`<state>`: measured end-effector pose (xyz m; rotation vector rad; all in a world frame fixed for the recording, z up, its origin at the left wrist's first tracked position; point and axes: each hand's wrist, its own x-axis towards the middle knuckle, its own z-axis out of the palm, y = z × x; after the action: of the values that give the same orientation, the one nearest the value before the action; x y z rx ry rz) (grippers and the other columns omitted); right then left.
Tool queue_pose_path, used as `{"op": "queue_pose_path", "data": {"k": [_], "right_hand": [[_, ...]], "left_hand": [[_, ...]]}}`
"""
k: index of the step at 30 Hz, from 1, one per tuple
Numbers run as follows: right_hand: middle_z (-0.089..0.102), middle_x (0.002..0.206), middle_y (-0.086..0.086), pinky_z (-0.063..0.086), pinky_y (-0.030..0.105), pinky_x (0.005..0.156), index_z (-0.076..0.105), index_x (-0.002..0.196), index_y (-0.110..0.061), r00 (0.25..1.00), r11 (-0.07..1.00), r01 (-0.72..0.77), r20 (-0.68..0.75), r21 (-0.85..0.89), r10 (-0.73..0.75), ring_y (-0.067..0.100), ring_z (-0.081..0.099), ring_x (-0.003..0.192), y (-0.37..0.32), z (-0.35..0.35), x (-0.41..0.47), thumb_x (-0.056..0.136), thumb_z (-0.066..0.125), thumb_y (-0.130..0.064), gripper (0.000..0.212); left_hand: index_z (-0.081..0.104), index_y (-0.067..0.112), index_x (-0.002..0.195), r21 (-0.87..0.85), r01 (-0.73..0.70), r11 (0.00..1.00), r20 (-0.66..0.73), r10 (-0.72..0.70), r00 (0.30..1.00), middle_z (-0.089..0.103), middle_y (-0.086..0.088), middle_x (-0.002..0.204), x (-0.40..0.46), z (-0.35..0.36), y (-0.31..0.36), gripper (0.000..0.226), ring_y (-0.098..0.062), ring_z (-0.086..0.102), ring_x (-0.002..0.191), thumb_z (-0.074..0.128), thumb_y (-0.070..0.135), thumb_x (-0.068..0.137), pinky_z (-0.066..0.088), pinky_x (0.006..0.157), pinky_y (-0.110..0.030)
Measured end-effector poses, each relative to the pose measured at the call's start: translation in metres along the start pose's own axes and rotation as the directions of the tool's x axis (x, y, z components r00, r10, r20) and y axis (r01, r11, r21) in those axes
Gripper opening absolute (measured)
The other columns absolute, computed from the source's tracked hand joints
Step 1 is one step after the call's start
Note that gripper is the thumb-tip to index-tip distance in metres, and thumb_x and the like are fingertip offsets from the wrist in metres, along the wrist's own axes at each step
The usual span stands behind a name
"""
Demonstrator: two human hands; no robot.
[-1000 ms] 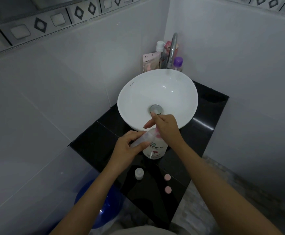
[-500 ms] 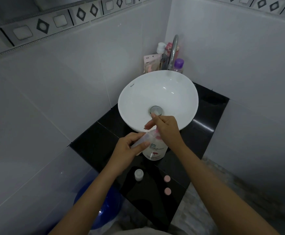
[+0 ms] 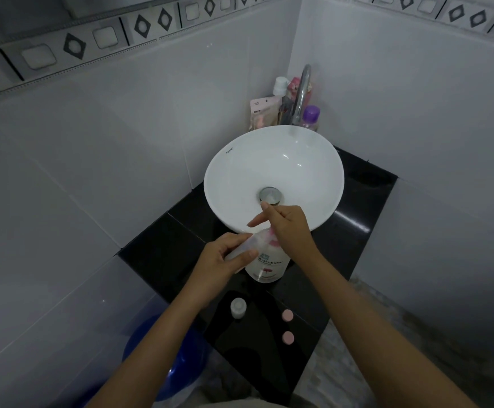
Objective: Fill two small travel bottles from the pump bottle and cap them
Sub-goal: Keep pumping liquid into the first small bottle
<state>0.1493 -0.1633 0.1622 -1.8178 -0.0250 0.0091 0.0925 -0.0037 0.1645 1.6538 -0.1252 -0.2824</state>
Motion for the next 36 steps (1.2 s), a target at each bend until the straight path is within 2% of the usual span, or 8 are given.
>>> {"op": "queue_pose_path", "data": {"k": [5,7,10,17,23,26,30,36], "right_hand": [[0.056,0.04,-0.016,0.039,0.016,0.053,0.076,0.071,-0.01,1.0,0.996,-0.025,0.015,-0.08,0.027,-0.001,0.051,0.044,0.004,0.001,-0.001,0.095,0.051,-0.03,0.039],[0.065,0.05,-0.018,0.042,0.011,0.05,0.076,0.072,-0.013,0.999,0.997,-0.017,0.048,-0.076,0.021,-0.004,0.056,0.048,-0.004,-0.003,0.002,0.094,0.052,-0.031,0.038],[0.073,0.065,-0.012,0.044,0.007,0.057,0.076,0.072,-0.012,0.999,0.999,0.012,0.037,-0.041,-0.011,-0.003,0.064,0.061,-0.009,-0.004,0.003,0.095,0.051,-0.03,0.038],[0.058,0.042,-0.018,0.037,0.007,0.048,0.075,0.068,-0.01,1.0,1.0,0.005,-0.013,-0.031,-0.006,0.0,0.051,0.043,0.006,0.002,-0.003,0.096,0.05,-0.028,0.041],[0.074,0.067,-0.008,0.044,0.008,0.053,0.075,0.072,-0.012,1.0,0.999,-0.009,0.0,-0.032,0.009,-0.002,0.063,0.056,-0.007,-0.001,0.002,0.094,0.053,-0.03,0.036],[0.073,0.067,-0.005,0.047,0.012,0.055,0.074,0.072,-0.012,1.0,1.0,-0.013,-0.026,-0.017,0.012,0.01,0.069,0.068,-0.01,0.001,0.002,0.094,0.052,-0.031,0.037],[0.075,0.072,-0.002,0.044,0.01,0.048,0.075,0.072,-0.01,0.998,1.0,-0.012,-0.054,0.006,0.012,-0.001,0.062,0.058,-0.002,0.004,-0.002,0.096,0.049,-0.031,0.041],[0.074,0.066,-0.005,0.046,0.017,0.054,0.073,0.067,-0.016,0.998,0.997,-0.057,-0.032,-0.044,0.056,0.0,0.061,0.055,0.001,0.004,-0.003,0.094,0.052,-0.032,0.038]], "left_hand": [[0.066,0.02,0.115,0.013,0.031,0.999,-0.01,-0.031,0.999,0.062,-0.01,0.109,0.0,-0.001,-0.004,0.029,-0.001,0.062,0.089,0.063,0.018,0.086,0.049,0.072,-0.009],[0.065,0.02,0.115,-0.009,0.023,1.0,0.007,-0.023,1.0,0.063,-0.007,0.108,-0.001,0.0,-0.002,0.03,-0.001,0.062,0.091,0.063,0.019,0.086,0.049,0.072,-0.009],[0.065,0.019,0.116,-0.032,0.006,0.999,0.014,-0.006,1.0,0.063,-0.002,0.107,-0.001,-0.001,0.0,0.03,0.001,0.063,0.093,0.062,0.019,0.086,0.048,0.072,-0.008],[0.065,0.024,0.111,-0.013,0.043,0.999,0.016,-0.043,0.999,0.062,-0.009,0.109,0.001,-0.001,-0.003,0.026,0.004,0.062,0.088,0.063,0.017,0.086,0.049,0.071,-0.007],[0.066,0.019,0.114,-0.054,0.028,0.998,0.033,-0.026,0.999,0.063,-0.004,0.107,-0.001,-0.003,0.002,0.029,0.004,0.063,0.09,0.062,0.015,0.086,0.047,0.073,-0.007],[0.066,0.023,0.11,-0.054,0.004,0.999,0.026,-0.003,1.0,0.063,0.001,0.104,0.0,-0.005,0.005,0.026,0.005,0.063,0.09,0.063,0.016,0.085,0.047,0.072,-0.005],[0.066,0.027,0.109,-0.044,0.018,0.999,0.034,-0.017,0.999,0.063,0.0,0.105,0.001,-0.004,0.002,0.025,0.006,0.062,0.091,0.062,0.017,0.086,0.047,0.072,-0.005],[0.065,0.029,0.108,-0.021,0.039,0.999,0.033,-0.038,0.999,0.062,-0.004,0.107,-0.001,-0.003,0.0,0.025,0.007,0.061,0.088,0.062,0.017,0.086,0.047,0.071,-0.005]]}}
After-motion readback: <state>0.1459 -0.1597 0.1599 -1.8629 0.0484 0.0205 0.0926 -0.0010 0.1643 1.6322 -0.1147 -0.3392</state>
